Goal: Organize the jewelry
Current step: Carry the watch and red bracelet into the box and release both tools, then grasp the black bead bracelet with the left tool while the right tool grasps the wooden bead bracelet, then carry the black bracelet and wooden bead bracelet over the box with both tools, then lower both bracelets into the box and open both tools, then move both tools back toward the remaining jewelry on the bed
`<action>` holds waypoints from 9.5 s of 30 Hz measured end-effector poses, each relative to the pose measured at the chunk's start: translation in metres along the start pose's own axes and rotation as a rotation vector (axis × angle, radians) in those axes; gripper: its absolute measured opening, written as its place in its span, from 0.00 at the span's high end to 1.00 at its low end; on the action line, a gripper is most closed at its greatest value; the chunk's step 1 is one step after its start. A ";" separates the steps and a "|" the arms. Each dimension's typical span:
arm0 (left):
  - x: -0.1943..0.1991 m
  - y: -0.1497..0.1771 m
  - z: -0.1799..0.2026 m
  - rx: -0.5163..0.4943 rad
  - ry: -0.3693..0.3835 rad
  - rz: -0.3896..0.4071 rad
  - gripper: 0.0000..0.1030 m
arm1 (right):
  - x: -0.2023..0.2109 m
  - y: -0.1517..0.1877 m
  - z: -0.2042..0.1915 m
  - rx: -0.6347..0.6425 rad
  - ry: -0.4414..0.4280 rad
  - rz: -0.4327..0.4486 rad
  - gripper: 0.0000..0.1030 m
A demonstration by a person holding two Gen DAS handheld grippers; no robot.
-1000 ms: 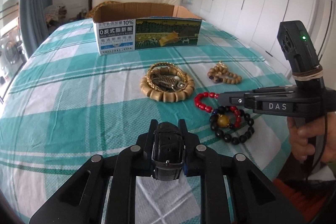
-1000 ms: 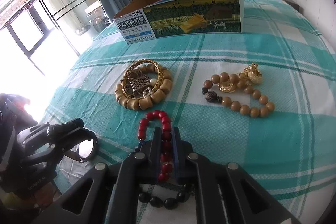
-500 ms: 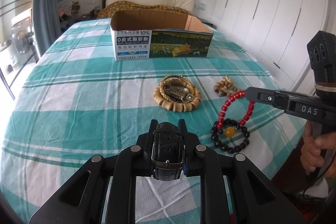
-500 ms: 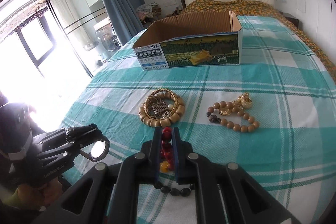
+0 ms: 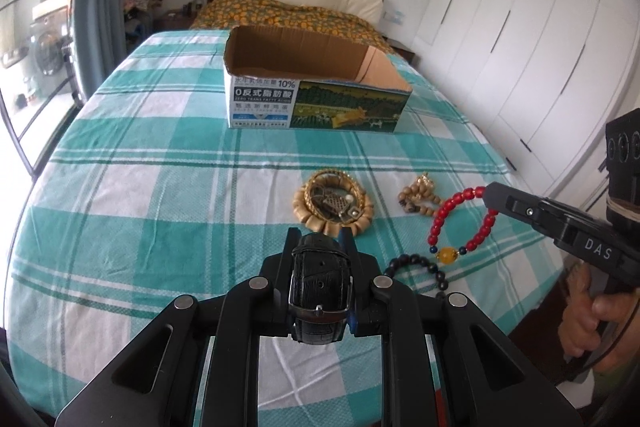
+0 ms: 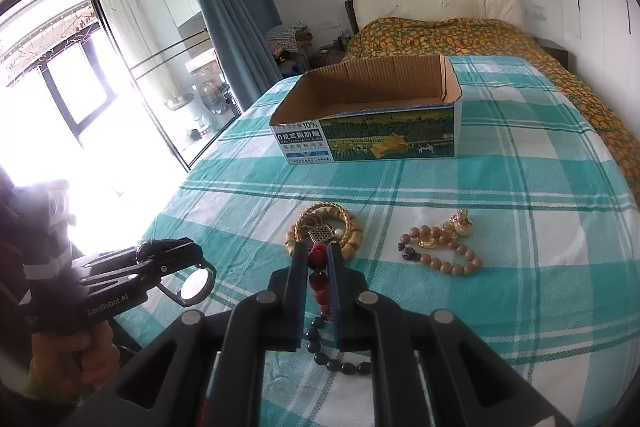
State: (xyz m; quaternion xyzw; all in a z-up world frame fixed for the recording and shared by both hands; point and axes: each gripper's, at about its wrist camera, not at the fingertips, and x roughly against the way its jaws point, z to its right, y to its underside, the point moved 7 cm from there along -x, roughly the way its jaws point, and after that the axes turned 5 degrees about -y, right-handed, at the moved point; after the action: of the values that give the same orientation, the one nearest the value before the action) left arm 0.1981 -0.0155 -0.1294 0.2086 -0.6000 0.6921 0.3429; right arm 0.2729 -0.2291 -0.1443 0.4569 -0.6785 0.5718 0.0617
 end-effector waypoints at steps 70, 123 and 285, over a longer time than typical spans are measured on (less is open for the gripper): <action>-0.221 -0.230 -0.020 -0.017 -0.140 -0.113 0.22 | -0.199 -0.223 0.123 0.029 0.189 -0.087 0.88; -0.066 0.047 0.054 -0.095 -0.033 -0.141 0.13 | 0.017 0.073 0.104 -0.093 0.323 0.007 0.53; -0.110 -0.176 -0.003 -0.119 -0.194 0.050 0.05 | -0.118 -0.158 0.090 0.048 0.227 -0.023 0.51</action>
State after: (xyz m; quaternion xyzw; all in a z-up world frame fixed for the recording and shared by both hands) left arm 0.4001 -0.0292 -0.0862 0.2388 -0.6755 0.6401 0.2774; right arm 0.4891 -0.2277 -0.1324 0.3984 -0.6479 0.6352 0.1339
